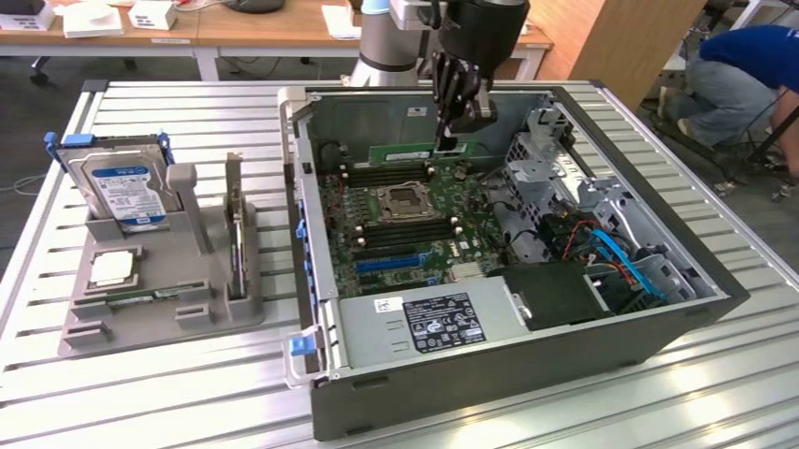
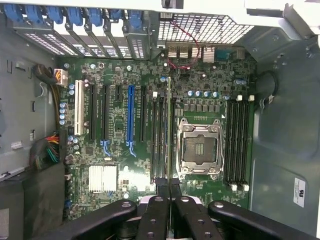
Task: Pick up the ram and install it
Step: 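Pick up the ram and move it above insertion slot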
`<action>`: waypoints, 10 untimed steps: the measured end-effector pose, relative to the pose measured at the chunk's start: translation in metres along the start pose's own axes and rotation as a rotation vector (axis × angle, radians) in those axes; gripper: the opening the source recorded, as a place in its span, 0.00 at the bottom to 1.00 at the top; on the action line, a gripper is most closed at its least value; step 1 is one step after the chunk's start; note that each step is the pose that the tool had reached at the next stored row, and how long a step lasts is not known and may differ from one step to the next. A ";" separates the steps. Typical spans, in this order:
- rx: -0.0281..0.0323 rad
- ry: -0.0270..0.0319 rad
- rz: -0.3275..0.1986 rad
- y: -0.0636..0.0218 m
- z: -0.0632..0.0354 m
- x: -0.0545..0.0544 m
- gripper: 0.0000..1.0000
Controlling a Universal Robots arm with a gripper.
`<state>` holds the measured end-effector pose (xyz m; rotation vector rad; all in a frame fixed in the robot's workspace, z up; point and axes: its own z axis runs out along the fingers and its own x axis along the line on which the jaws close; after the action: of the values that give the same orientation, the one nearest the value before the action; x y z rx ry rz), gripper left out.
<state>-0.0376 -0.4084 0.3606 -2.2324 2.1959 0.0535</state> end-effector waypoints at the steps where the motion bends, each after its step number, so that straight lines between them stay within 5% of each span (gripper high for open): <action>1: 0.0001 -0.0001 0.001 0.0000 0.0005 0.000 0.11; 10: 0.0012 -0.0005 0.040 -0.0003 0.0035 0.000 0.11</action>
<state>-0.0373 -0.4085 0.3571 -2.1880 2.2393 0.0530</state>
